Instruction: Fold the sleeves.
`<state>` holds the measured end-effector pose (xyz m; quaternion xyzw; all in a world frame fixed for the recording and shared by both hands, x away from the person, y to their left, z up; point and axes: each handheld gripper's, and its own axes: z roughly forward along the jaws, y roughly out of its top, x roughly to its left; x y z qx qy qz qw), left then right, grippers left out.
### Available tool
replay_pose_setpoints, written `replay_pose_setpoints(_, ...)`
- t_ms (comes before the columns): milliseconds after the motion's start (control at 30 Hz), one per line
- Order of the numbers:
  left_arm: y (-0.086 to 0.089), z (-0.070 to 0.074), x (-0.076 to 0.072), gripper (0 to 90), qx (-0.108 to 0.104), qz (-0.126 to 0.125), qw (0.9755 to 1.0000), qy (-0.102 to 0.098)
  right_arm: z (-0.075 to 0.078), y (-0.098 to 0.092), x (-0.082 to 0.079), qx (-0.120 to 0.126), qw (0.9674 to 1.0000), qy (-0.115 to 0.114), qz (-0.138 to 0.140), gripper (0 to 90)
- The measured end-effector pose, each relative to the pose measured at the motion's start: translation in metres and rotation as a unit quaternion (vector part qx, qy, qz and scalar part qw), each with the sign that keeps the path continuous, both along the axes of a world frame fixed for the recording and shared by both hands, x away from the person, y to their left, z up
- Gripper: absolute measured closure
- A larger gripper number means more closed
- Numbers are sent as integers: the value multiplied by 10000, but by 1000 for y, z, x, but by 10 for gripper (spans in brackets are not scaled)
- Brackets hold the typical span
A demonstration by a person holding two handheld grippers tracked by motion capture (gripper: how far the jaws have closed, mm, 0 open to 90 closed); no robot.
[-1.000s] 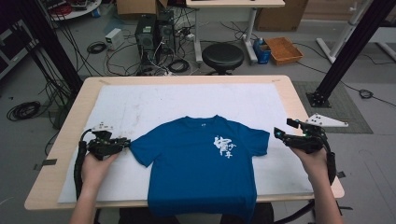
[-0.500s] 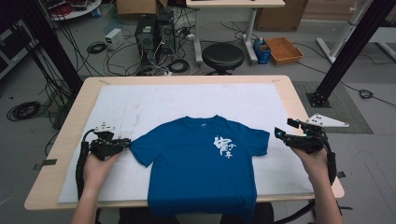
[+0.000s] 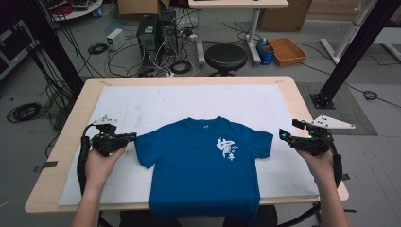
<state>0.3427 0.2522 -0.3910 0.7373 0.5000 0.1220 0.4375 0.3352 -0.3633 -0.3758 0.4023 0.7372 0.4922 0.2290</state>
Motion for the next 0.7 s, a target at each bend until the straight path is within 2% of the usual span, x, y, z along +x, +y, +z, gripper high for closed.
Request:
replay_pose_setpoints(100,-10,7,1,884,-58,-51,10000,-12,0,0,0,-20,10000,-6,14,265)
replay_pose_setpoints(133,-21,12,2,884,-144,-88,9999,-12,0,1,0,-33,10000,-6,16,265)
replay_pose_setpoints(167,-21,12,2,884,-144,-88,9999,-12,0,1,0,-49,10000,-7,12,264)
replay_pose_setpoints(200,-31,16,4,884,-243,-129,9996,-2,1,1,0,-48,10000,-21,22,265)
replay_pose_setpoints(233,-31,16,4,884,-243,-129,9996,-2,1,1,0,-38,10000,-7,17,265)
replay_pose_setpoints(333,-54,23,7,884,-419,-237,9988,-16,2,1,0,-39,10000,-30,22,265)
replay_pose_setpoints(367,-54,23,7,884,-419,-237,9988,-16,2,1,0,-43,10000,-32,26,264)
replay_pose_setpoints(467,-70,26,11,884,-549,-304,9980,-1,1,1,0,-45,10000,-10,27,265)
replay_pose_setpoints(500,-80,25,14,884,-580,-304,9978,32,1,1,0,-47,10000,-23,33,265)
replay_pose_setpoints(533,-80,25,14,884,-580,-304,9978,32,1,1,0,-63,10000,-38,48,265)
replay_pose_setpoints(567,-90,22,18,884,-653,-308,9974,84,1,2,0,-55,10000,-25,48,265)
replay_pose_setpoints(700,-103,16,26,884,-730,-305,9967,162,1,2,0,-64,10000,-31,42,265)
